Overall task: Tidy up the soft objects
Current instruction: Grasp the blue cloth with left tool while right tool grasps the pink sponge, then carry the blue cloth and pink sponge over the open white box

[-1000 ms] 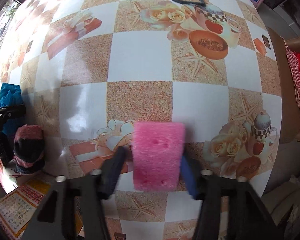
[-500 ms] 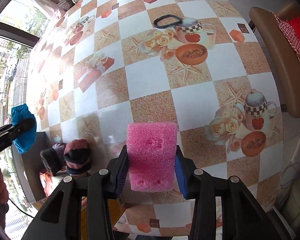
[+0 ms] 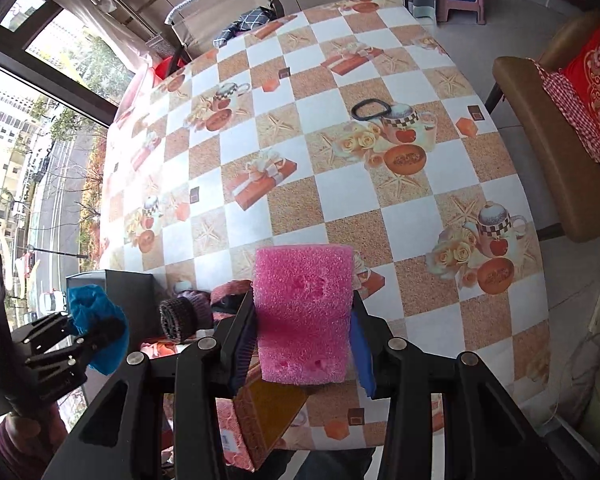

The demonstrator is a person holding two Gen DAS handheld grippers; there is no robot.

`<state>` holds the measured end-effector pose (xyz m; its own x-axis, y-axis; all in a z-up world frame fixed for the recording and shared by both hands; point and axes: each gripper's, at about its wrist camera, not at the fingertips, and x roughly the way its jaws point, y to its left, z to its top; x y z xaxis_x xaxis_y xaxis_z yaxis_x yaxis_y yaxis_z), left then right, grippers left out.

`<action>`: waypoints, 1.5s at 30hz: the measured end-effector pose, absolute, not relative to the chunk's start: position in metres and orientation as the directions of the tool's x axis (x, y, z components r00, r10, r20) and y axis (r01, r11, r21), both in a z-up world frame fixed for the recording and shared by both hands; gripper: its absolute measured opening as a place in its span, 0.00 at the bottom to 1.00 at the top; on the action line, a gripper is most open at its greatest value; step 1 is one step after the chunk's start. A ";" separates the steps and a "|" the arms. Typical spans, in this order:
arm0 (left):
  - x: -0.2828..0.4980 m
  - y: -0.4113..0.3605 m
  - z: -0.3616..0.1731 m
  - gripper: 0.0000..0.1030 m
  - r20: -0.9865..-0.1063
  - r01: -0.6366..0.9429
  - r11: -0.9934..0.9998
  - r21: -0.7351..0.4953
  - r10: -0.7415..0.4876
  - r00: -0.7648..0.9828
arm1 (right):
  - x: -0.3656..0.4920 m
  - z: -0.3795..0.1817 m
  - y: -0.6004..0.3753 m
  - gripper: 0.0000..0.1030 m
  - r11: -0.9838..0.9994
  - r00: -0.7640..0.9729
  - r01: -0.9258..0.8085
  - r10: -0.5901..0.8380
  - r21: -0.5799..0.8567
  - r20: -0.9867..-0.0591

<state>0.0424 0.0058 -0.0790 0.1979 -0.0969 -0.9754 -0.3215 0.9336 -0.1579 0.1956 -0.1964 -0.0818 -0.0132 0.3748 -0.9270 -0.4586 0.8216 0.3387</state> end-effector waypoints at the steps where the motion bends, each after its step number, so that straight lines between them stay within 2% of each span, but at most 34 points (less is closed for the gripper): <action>1: 0.038 0.004 -0.076 0.37 -0.974 -0.314 0.936 -0.162 -0.101 0.202 | 0.192 -0.075 -0.196 0.42 0.819 -0.008 -0.460 0.382 0.343 -0.924; 8: 0.007 -0.001 -0.061 0.37 -0.963 -0.299 0.932 -0.206 -0.139 0.231 | 0.156 -0.038 -0.183 0.42 0.790 0.002 -0.497 0.415 0.360 -0.910; 19: -0.033 0.009 -0.048 0.37 -0.945 -0.327 0.909 -0.256 -0.164 0.284 | 0.102 -0.015 -0.144 0.42 0.733 -0.033 -0.564 0.439 0.379 -0.898; 31: -0.071 0.019 -0.039 0.37 -0.924 -0.371 0.880 -0.295 -0.164 0.345 | 0.044 -0.016 -0.101 0.42 0.641 -0.110 -0.671 0.412 0.374 -0.904; 45: -0.120 0.049 -0.034 0.37 -0.918 -0.493 0.819 -0.295 -0.100 0.383 | 0.004 -0.016 -0.059 0.42 0.536 -0.162 -0.767 0.369 0.352 -0.915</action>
<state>-0.1203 0.0489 -0.0339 0.3834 -0.1002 -0.9181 -0.4928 0.8185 -0.2952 0.0041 -0.0588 -0.0162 -0.1621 0.3686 -0.9154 -0.7674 0.5360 0.3517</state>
